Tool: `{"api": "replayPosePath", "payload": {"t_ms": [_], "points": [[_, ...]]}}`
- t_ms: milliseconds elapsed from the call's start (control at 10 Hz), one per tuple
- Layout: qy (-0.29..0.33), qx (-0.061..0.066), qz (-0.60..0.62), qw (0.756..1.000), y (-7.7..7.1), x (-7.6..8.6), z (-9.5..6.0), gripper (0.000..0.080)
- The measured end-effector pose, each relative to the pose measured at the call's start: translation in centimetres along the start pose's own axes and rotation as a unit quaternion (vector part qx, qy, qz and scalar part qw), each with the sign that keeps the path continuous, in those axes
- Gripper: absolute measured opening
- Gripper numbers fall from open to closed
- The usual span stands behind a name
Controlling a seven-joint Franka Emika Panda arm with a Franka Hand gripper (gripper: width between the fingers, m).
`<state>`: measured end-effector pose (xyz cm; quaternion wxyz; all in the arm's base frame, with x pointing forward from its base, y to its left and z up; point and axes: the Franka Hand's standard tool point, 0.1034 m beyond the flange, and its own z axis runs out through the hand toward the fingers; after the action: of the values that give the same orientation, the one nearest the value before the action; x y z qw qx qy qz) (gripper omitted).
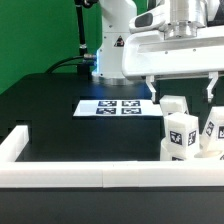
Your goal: Assemble stool
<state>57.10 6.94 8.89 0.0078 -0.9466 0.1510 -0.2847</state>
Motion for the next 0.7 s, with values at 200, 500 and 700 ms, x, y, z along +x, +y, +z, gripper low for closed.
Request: {"api": "replayPosePath", "payload": {"t_ms": [200, 500, 700], "points": [[0.000, 0.000, 0.000, 1.000, 0.02, 0.00, 0.00, 0.0649], [0.000, -0.001, 0.000, 1.000, 0.07, 0.01, 0.00, 0.0649], [0.000, -0.001, -0.001, 1.000, 0.08, 0.01, 0.00, 0.0649]]}}
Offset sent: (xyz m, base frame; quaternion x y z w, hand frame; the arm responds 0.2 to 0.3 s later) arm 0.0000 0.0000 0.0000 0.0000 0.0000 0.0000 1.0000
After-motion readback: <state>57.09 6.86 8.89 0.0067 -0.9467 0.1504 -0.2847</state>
